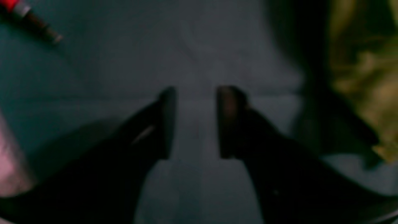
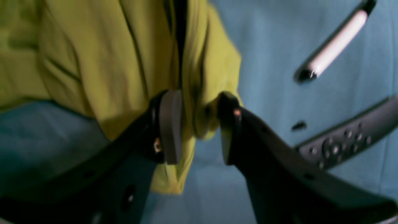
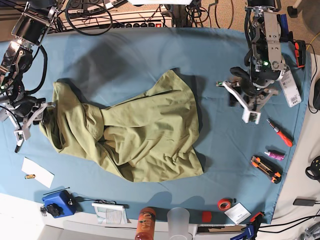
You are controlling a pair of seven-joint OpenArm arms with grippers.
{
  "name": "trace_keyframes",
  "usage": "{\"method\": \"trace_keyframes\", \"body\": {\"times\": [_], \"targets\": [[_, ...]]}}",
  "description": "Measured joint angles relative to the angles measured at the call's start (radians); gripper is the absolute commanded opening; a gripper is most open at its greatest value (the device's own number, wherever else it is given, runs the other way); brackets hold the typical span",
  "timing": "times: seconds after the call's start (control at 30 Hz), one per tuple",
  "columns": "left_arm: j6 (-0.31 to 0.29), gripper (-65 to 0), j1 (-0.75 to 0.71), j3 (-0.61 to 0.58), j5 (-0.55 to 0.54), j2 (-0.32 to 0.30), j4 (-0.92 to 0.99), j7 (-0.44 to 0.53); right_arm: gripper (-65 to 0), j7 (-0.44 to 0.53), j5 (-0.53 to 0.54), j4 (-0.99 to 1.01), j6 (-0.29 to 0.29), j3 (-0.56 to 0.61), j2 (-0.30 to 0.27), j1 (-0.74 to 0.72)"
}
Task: Layout the t-shirt on the table in an organized manner, then fold the t-shirt properly
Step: 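Release the shirt with the left gripper and lift it away, then grasp another shirt edge with the left gripper and drag it outward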
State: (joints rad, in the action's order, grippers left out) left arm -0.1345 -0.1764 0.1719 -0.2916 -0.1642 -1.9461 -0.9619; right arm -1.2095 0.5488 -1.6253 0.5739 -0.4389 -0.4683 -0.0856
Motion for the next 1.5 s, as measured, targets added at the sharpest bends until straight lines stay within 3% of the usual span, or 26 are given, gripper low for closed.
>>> {"method": "trace_keyframes", "body": {"times": [0.13, 0.3, 0.57, 0.83, 1.03, 1.17, 1.4, 1.5], "targets": [[-0.079, -37.7, -0.002, 0.000, -0.135, 0.060, 0.002, -0.024, -44.4, 0.024, 0.000, 0.000, 0.000, 0.000, 0.000, 0.000], [-0.067, -37.7, -0.026, 0.000, -0.140, 0.101, 0.014, -0.026, -44.4, 0.010, -0.006, 0.000, -0.002, 0.000, 0.000, 0.003], [-0.069, -37.7, -0.095, 0.000, -0.298, 0.103, 0.016, -0.033, -44.4, 0.009, -0.027, 0.000, -0.005, 0.000, 0.000, 0.003], [-0.069, -37.7, -0.094, -0.048, -0.296, 0.137, 0.025, -0.006, -44.4, 0.009, -0.027, 0.000, -0.005, 0.000, 0.000, 0.003], [-0.035, -37.7, -0.094, -0.105, -0.214, 0.150, 0.080, 0.037, -44.4, 0.009, -0.028, 0.000, -0.005, 0.000, 0.000, 0.003], [-0.035, -37.7, -0.091, -0.105, -0.245, 0.148, 0.083, 0.047, -44.4, 0.009, -0.027, 0.000, -0.005, 0.000, 0.000, 0.003], [-0.042, -37.8, -0.040, -0.137, -0.242, 0.200, 0.097, 0.068, -44.4, 0.009, -0.027, 0.000, -0.005, 0.000, 0.000, 0.003], [-0.039, -38.3, -0.026, -0.186, -0.179, 0.200, 0.145, 0.065, -44.4, 0.009, -0.027, 0.000, -0.005, 0.000, 0.000, 0.003]]}}
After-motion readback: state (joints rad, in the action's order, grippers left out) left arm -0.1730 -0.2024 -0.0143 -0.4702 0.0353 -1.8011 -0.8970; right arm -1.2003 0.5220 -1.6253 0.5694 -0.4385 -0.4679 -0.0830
